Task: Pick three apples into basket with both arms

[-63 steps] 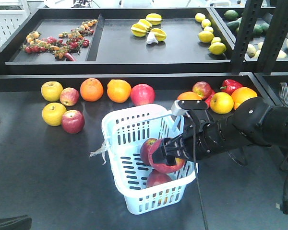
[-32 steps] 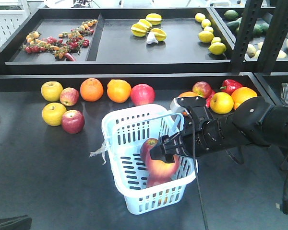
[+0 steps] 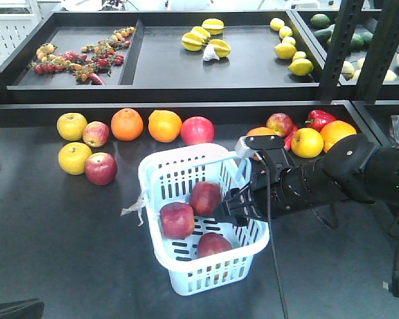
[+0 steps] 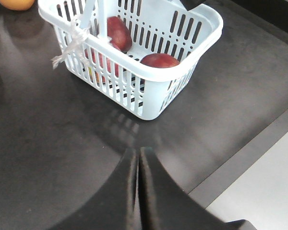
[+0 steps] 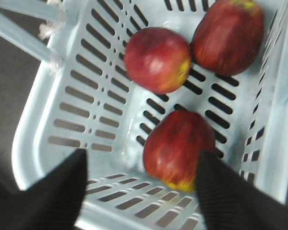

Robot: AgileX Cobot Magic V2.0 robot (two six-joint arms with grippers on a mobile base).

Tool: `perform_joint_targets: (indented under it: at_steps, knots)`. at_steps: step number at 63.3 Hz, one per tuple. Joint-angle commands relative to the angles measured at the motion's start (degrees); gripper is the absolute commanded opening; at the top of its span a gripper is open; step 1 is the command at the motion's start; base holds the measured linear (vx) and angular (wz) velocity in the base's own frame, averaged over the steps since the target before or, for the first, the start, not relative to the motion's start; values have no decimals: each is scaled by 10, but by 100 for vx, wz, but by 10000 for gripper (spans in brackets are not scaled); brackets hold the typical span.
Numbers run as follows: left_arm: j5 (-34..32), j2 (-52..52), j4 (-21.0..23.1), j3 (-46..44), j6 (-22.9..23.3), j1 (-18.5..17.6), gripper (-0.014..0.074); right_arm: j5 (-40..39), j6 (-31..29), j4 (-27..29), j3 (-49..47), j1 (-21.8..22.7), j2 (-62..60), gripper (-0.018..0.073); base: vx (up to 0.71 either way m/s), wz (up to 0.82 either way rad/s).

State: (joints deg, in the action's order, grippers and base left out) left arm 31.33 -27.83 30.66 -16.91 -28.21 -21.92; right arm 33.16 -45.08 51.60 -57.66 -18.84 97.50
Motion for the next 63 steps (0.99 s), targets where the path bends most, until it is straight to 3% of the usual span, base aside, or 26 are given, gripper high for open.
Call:
perform_joint_targets:
  at_steps: [1,14,43,63]
  knots:
    - [-33,-3,19,-14,4,-1,-6,17,-9,16,-14,0,-35,305,0,0]
    - [-33,-3,19,-14,4,-1,-6,69,-9,-2,-14,0,-68,-16,0,0]
    - [-33,-3,19,-14,4,-1,-6,207,-9,-7,-13,0,-167,-4,0,0]
    - [-31,-3,19,-14,4,-1,-6,248,-6,-69,-13,0,-349,-4,0,0]
